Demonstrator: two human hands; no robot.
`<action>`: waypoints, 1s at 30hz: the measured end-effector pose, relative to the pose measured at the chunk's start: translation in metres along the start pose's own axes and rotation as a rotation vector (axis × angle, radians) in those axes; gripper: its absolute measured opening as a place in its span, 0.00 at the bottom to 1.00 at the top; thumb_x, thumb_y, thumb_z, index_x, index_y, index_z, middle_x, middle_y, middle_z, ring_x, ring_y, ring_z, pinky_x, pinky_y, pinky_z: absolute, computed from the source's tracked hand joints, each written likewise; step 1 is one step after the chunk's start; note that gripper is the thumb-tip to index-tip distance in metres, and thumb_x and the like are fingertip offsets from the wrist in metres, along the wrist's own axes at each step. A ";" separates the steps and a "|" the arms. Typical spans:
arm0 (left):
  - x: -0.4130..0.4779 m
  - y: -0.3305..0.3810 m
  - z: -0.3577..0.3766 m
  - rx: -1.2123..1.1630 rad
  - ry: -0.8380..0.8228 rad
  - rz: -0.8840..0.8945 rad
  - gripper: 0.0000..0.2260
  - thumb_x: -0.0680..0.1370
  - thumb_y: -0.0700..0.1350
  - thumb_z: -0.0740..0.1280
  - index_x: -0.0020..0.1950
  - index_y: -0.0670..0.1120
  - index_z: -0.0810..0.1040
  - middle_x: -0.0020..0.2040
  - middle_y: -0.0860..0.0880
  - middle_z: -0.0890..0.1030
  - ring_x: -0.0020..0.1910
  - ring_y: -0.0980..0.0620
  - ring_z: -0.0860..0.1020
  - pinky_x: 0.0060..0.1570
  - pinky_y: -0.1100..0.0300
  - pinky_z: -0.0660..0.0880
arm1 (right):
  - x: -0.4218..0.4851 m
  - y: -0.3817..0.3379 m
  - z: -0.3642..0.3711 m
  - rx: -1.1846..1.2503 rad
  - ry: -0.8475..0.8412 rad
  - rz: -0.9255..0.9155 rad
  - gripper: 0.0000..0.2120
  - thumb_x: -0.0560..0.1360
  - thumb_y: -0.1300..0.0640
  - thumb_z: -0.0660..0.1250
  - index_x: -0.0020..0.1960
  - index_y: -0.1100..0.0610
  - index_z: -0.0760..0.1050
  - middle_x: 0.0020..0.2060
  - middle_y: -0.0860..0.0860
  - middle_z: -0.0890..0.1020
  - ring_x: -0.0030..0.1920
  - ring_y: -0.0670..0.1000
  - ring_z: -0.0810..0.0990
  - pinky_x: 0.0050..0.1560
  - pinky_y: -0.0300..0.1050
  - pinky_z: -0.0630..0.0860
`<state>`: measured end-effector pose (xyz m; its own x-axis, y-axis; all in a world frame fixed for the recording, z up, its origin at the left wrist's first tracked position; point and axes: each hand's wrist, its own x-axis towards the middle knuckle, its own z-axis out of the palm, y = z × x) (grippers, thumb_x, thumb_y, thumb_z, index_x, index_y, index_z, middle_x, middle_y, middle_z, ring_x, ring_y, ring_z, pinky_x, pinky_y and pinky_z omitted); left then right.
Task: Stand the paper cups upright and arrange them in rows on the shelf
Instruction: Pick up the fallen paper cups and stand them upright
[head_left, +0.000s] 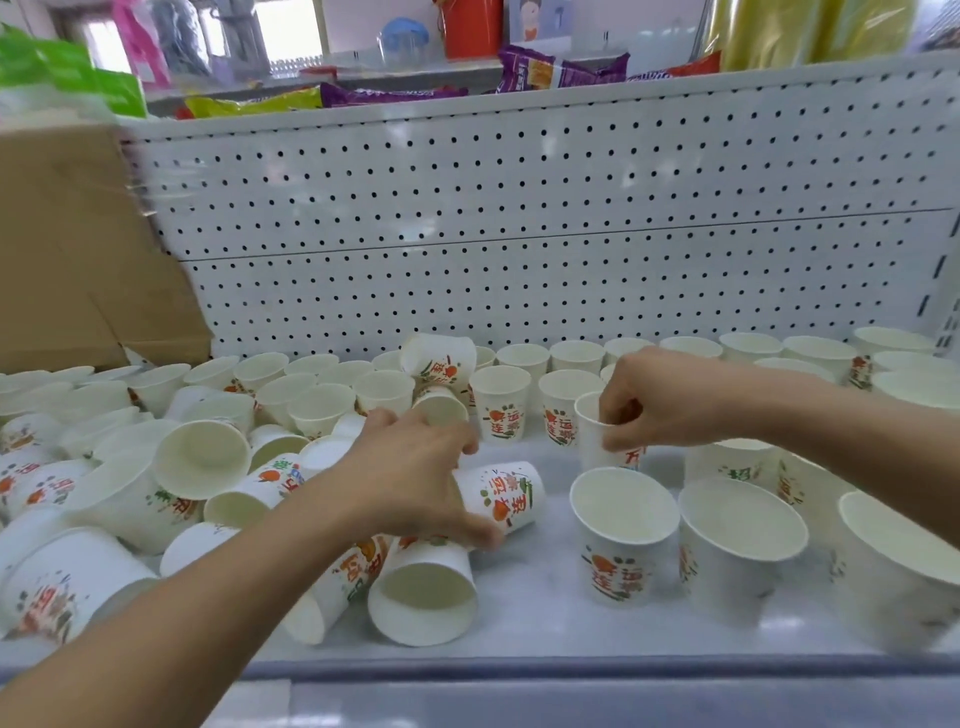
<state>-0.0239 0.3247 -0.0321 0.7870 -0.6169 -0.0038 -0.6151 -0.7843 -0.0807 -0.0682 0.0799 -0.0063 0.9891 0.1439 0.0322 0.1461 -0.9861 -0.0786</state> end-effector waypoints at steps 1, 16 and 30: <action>0.002 0.003 0.000 0.060 -0.016 0.003 0.36 0.63 0.71 0.69 0.65 0.58 0.66 0.58 0.55 0.74 0.53 0.54 0.65 0.56 0.56 0.59 | -0.002 0.003 0.002 -0.019 -0.017 0.016 0.16 0.70 0.54 0.69 0.26 0.56 0.69 0.22 0.48 0.69 0.25 0.47 0.63 0.30 0.46 0.64; 0.058 0.042 -0.021 -0.209 0.081 0.128 0.37 0.65 0.60 0.77 0.69 0.53 0.64 0.63 0.51 0.74 0.56 0.50 0.71 0.51 0.56 0.69 | -0.021 0.007 -0.012 0.106 0.087 0.000 0.10 0.73 0.49 0.70 0.52 0.50 0.83 0.45 0.41 0.84 0.42 0.38 0.78 0.41 0.34 0.74; 0.025 0.027 -0.031 -0.535 0.197 0.057 0.29 0.68 0.60 0.74 0.66 0.55 0.71 0.60 0.55 0.77 0.50 0.58 0.77 0.54 0.56 0.75 | -0.026 -0.019 -0.016 0.048 0.198 -0.024 0.14 0.76 0.49 0.67 0.60 0.48 0.78 0.54 0.43 0.80 0.53 0.43 0.76 0.53 0.41 0.72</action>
<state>-0.0224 0.2857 -0.0031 0.7600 -0.6194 0.1967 -0.6346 -0.6419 0.4304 -0.0974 0.0933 0.0105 0.9626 0.1439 0.2296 0.1754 -0.9768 -0.1231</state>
